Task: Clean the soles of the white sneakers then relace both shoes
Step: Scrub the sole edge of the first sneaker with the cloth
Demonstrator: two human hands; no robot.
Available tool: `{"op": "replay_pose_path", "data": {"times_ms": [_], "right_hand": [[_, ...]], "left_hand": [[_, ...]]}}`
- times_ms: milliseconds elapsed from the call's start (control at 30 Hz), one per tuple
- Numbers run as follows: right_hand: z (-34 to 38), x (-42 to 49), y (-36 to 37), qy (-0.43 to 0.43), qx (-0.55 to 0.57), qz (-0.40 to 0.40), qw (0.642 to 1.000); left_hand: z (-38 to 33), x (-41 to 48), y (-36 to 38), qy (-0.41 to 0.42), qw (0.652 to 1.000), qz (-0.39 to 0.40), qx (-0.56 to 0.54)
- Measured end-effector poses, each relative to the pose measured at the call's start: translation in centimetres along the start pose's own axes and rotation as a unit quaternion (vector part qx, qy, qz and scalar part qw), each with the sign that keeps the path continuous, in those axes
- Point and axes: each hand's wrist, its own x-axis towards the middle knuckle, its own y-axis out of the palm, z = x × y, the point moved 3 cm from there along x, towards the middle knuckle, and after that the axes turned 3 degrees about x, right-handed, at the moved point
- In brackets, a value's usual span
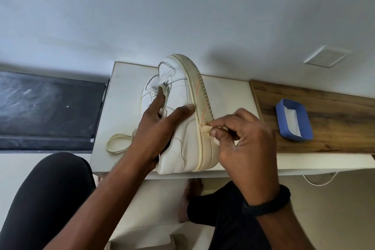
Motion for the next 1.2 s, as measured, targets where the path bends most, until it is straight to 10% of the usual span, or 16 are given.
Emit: {"op": "replay_pose_path", "data": {"times_ms": [367, 1200], "right_hand": [[2.1, -1.6, 0.4, -0.1, -0.006, 0.068, 0.993], [-0.8, -2.1, 2.7, -0.012, 0.009, -0.012, 1.0]], "left_hand": [[-0.2, 0.0, -0.4, -0.002, 0.999, 0.028, -0.037], [1.5, 1.9, -1.7, 0.108, 0.991, 0.027, 0.071]]}}
